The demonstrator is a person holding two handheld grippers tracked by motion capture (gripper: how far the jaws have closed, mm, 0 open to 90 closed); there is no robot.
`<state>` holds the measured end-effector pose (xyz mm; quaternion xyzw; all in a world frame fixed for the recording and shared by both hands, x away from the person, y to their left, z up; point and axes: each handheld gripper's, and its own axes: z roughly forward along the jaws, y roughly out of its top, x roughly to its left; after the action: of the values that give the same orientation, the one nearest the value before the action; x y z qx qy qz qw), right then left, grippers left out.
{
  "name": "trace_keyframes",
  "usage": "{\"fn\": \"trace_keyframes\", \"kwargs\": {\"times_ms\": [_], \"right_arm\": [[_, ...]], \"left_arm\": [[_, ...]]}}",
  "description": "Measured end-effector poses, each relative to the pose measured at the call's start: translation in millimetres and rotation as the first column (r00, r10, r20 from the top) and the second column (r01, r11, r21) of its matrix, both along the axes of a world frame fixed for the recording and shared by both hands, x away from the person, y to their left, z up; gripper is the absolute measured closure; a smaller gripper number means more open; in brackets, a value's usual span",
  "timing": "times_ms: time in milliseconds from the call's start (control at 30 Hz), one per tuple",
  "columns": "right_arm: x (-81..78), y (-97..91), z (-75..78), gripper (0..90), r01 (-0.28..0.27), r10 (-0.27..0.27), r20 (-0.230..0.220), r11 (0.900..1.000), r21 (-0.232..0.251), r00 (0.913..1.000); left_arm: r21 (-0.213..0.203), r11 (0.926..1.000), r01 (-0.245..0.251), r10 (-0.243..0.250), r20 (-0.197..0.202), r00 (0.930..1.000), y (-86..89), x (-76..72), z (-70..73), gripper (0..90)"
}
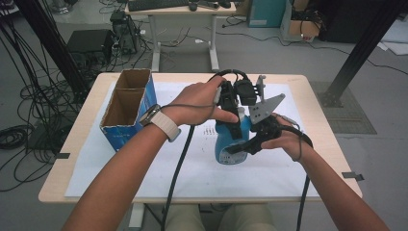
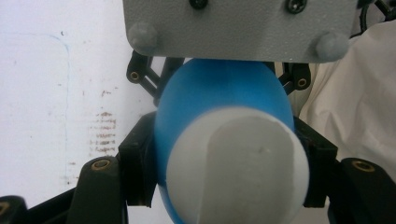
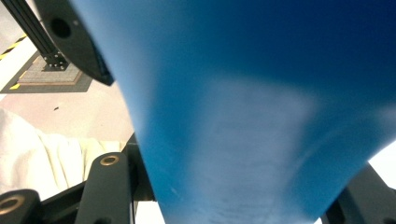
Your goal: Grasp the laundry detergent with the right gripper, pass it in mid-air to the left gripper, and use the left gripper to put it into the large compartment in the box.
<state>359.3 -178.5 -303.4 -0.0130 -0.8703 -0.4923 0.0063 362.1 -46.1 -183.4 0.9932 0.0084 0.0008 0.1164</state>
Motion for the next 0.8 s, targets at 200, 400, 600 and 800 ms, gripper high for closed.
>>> {"fn": "trace_keyframes", "kwargs": {"times_ms": [200,400,600,800], "right_arm": [[-0.9,-1.9,-1.2,41.7,-0.001,0.001,-0.005,1.0000,-0.004,1.0000],[-1.1,-3.8,-7.0,32.2,0.008,-0.008,0.001,0.9998,0.020,1.0000],[0.9,-12.4,-17.8,14.6,0.064,-0.064,-0.061,0.9980,0.003,0.9961],[3.8,-27.0,-22.6,6.4,0.131,-0.135,-0.073,0.9903,-0.045,0.9882]], "left_arm": [[0.005,1.0000,0.006,-0.006,-0.003,1.0000,-1.7,0.7,-1.0,37.7],[0.024,0.9997,0.006,-0.006,0.007,1.0000,-2.3,2.8,-1.2,37.7],[0.027,0.9993,-0.024,0.024,0.008,0.9997,1.7,2.4,-0.7,37.7],[0.027,0.9984,-0.050,0.050,0.018,0.9986,6.6,3.0,1.8,37.6]]}}
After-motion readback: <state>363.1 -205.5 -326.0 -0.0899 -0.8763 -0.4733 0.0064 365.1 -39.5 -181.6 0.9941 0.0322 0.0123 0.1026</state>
